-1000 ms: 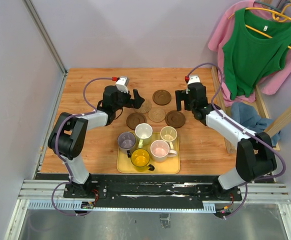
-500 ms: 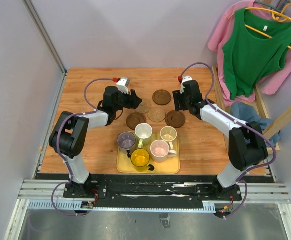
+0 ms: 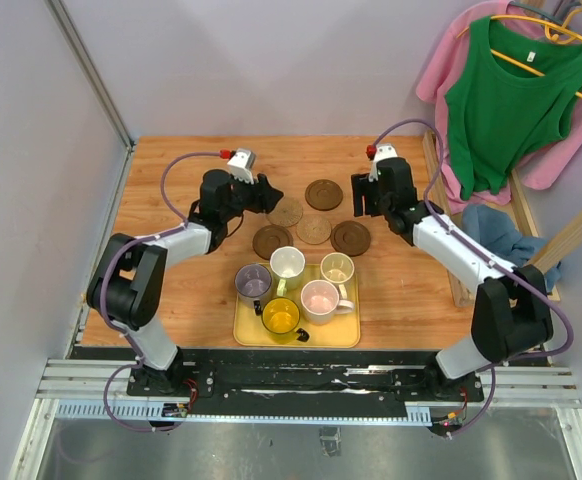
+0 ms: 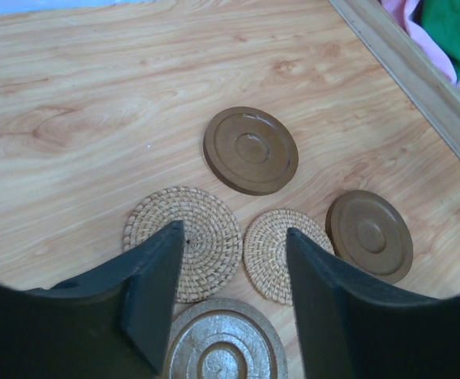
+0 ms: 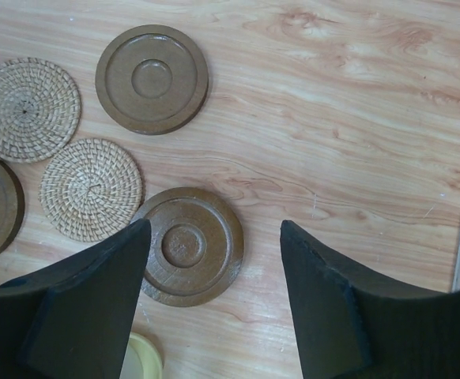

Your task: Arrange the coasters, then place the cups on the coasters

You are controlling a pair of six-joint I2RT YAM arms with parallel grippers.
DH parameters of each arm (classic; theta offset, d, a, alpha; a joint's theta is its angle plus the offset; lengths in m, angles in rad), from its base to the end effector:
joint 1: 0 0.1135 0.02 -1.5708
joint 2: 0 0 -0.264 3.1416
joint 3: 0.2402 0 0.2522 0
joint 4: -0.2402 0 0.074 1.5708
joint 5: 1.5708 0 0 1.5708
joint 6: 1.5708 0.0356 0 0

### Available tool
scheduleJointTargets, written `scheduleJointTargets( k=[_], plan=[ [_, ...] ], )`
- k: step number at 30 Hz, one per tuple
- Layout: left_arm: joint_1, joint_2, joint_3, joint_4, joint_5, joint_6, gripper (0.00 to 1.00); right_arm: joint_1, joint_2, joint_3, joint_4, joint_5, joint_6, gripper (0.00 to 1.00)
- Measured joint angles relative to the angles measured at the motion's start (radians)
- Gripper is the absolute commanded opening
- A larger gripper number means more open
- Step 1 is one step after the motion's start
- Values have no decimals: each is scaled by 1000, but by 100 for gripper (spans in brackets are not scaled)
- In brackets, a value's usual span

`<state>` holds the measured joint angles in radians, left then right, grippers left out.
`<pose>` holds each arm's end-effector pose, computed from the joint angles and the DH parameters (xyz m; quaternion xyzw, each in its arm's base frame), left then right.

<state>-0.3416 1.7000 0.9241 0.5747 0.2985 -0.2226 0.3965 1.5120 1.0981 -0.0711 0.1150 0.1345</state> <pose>0.3515 -0.1361 0.2250 0.1394 0.7590 -0.2847 0.5687 0.3241 0.1313 0.2825 -0.0822 0.8514 0.0878 0.5106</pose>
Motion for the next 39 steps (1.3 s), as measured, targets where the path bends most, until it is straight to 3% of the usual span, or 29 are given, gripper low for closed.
scheduleJointTargets(
  k=[1,2,3,12,18,20,22,31,36,38,39],
  plan=[
    [0,-5,-5,0,2,1,70,-2,-6,2,-2,-3,1,77],
    [0,-9,-9,0,4,3,73,-5,-8,5,-8,-11,3,93],
    [0,-13,-14,1,6,4,76,-6,-8,6,-11,-17,8,100],
    [0,-128,-89,30,2,40,99,-17,-117,-113,94,37,71,99],
    [0,-174,-91,64,-31,53,100,-33,-123,-83,141,15,97,98],
    [0,-174,-92,64,-45,53,100,-33,-98,-41,127,-13,84,87],
    [0,-174,-93,67,-68,38,100,-33,-63,21,97,-38,56,84],
    [26,-180,-179,141,-191,-116,100,-33,-25,79,85,-147,-15,86],
    [28,-154,-121,89,-162,-116,100,-33,-13,71,103,-193,-24,58],
    [28,-121,-84,79,-127,-119,100,-33,6,72,106,-201,-29,35],
    [28,-106,-71,76,-114,-119,100,-33,22,73,104,-208,-31,11]
  ],
)
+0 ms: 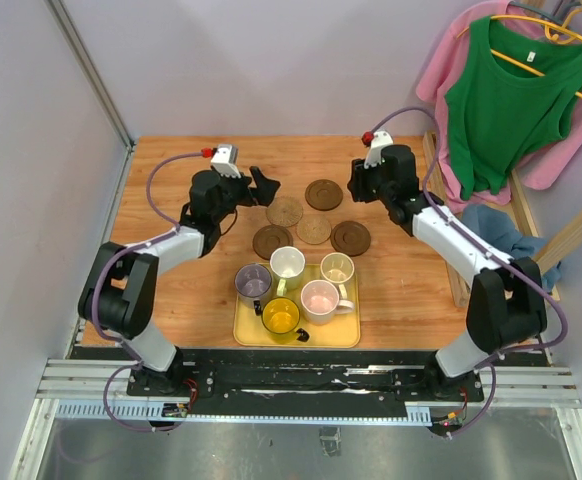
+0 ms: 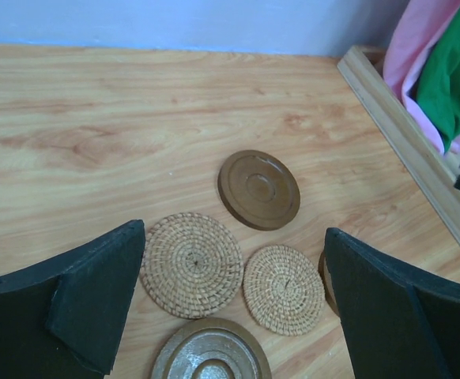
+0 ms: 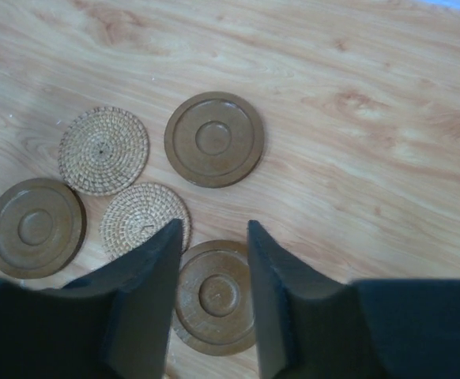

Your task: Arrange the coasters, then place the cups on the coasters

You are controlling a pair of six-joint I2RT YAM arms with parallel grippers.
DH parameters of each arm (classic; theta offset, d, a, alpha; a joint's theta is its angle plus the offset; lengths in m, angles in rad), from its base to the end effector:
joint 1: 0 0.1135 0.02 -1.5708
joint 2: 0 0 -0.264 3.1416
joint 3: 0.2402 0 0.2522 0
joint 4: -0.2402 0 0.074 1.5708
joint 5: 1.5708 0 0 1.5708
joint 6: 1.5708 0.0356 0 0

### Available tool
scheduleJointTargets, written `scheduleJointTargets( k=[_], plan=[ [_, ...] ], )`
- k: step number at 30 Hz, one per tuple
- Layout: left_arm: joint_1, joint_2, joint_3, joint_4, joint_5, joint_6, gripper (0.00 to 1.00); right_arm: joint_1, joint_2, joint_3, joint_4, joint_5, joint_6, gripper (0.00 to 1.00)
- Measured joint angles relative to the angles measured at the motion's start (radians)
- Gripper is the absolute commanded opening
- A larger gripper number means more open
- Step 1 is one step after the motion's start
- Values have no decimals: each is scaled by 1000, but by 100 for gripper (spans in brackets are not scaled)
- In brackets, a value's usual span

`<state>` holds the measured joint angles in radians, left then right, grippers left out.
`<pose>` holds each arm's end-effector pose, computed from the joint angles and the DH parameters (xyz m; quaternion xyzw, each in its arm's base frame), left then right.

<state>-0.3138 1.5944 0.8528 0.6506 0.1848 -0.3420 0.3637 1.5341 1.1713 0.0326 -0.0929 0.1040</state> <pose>0.3365 -0.1161 0.2463 0.0518 0.7362 -0.2807 0.6136 0.3392 0.1326 0.3110 -0.1320 0.8025 0.1713 0.5561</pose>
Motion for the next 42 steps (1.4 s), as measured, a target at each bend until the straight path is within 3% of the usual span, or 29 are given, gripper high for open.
scheduleJointTargets(
  k=[1,2,6,8,9,24,42],
  plan=[
    [0,22,15,-5,18,-1,100,0,18,3,-3,-10,-5,1],
    [0,47,30,-11,34,-5,95,0,40,11,-11,-18,-8,1],
    [0,126,60,-35,65,-24,34,0,125,50,-33,-45,-11,1],
    [0,154,61,-47,67,-26,9,0,160,66,-39,-60,-9,1],
    [0,166,61,-51,65,-24,2,0,177,72,-38,-70,-8,1],
    [-4,382,169,-71,155,-36,0,21,381,161,-62,-210,20,1],
    [-42,456,247,-209,122,-7,1,106,529,201,-89,-290,58,1]
  ],
)
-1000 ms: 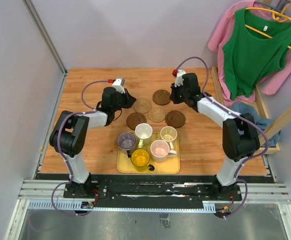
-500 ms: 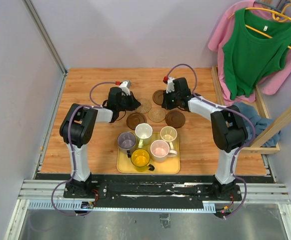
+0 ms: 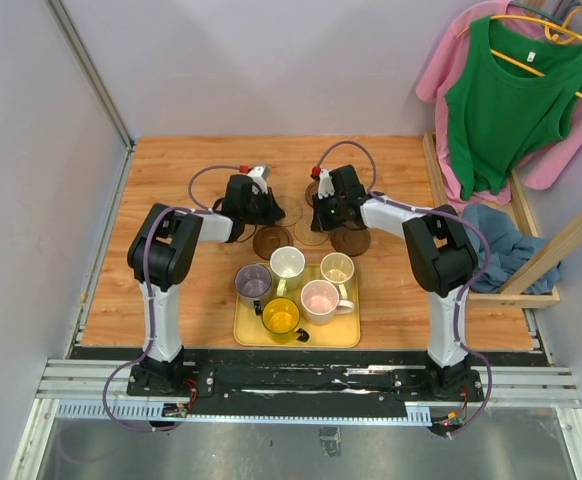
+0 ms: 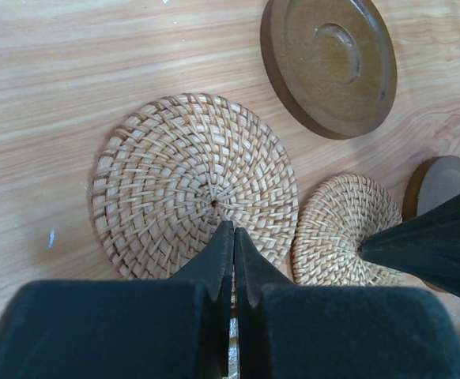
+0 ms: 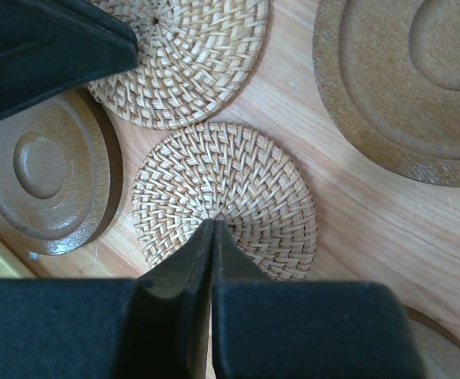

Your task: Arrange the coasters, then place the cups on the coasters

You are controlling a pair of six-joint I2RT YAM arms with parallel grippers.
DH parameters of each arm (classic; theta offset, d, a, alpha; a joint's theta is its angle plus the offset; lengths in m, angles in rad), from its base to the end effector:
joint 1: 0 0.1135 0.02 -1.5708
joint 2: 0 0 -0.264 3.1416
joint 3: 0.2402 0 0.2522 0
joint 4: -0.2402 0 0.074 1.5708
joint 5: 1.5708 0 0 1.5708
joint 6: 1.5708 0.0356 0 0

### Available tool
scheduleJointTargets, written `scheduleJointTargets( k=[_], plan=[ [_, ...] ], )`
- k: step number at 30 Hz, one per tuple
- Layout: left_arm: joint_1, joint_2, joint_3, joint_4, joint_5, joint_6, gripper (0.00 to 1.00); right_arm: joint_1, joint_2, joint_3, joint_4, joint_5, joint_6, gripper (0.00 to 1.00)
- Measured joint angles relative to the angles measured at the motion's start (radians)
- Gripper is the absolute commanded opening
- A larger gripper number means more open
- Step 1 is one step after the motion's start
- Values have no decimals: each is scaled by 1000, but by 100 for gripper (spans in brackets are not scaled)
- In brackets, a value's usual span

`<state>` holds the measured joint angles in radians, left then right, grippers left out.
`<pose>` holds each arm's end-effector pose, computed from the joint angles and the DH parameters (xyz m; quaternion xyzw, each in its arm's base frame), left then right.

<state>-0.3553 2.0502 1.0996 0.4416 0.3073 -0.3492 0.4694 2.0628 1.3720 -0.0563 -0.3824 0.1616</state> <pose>0.3968 -0.1587 0.1307 0.0801 0.8520 -0.2965 0.4241 0.3956 0.2155 0.1636 -0.2131 0.8774 0.2875 0.3196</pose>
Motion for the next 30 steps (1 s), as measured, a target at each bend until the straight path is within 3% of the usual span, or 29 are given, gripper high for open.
scheduleJointTargets(
  k=[9,21,30],
  plan=[
    [0,20,76,-100,-77,-3,1,-10,0,6,-24,63,34,1],
    [72,21,96,-138,-113,-35,0,-177,-26,-12,-44,169,82,1],
    [127,43,153,-160,-121,-64,1,-246,32,117,-146,286,74,1]
  ],
)
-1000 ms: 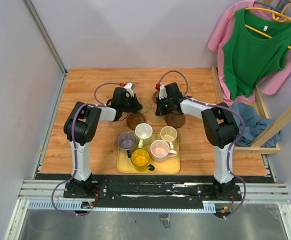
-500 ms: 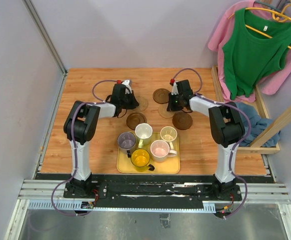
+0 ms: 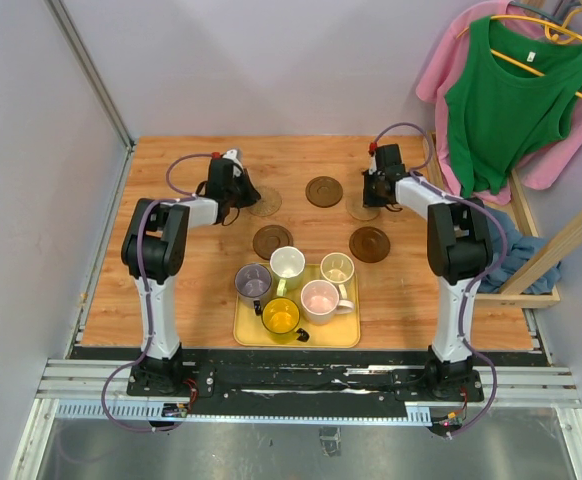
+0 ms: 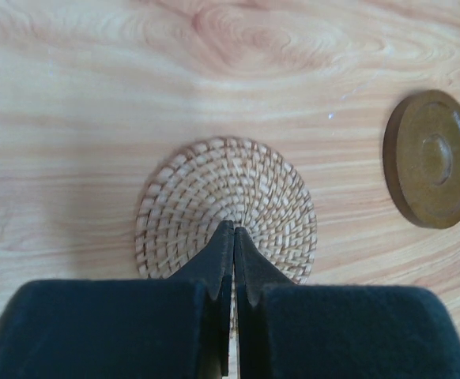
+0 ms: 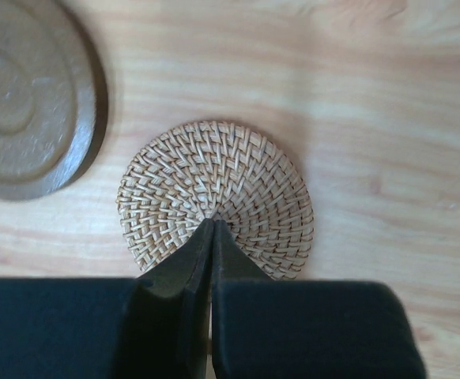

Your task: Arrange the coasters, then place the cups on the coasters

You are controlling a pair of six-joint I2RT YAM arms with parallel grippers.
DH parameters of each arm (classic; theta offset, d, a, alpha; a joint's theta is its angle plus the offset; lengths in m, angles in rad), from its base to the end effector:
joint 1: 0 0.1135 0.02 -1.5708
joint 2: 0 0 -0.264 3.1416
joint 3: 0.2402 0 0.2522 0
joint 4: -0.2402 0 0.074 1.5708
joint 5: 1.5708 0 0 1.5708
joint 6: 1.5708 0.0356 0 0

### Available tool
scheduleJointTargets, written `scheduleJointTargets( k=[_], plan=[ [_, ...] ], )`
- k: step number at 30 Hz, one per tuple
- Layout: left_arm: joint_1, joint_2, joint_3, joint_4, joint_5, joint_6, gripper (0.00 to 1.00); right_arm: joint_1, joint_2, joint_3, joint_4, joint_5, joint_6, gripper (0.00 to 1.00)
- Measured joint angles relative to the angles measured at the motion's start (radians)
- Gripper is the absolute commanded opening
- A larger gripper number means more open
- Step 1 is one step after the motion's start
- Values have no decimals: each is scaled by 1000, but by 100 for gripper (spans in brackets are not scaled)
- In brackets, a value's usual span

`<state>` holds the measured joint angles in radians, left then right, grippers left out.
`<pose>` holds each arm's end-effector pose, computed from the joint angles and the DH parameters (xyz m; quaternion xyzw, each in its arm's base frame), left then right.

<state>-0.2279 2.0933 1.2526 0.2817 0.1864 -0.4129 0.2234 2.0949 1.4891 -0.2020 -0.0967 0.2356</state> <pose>0.4390 -0.1086 0.1420 -0.0355 0.8714 -0.2292 0.4323 0.4510 0.1060 0.1728 -0.0123 0.9271 0.1283 0.3519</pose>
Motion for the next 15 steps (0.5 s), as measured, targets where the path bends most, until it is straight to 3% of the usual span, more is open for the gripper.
scheduleJointTargets(
  k=[9,15],
  plan=[
    [23,33,102,-6,55,-51,0,-48,153,243,-57,-15,-17,1],
    [29,33,106,-7,106,-71,0,-45,154,244,-37,-70,-42,9]
  ],
)
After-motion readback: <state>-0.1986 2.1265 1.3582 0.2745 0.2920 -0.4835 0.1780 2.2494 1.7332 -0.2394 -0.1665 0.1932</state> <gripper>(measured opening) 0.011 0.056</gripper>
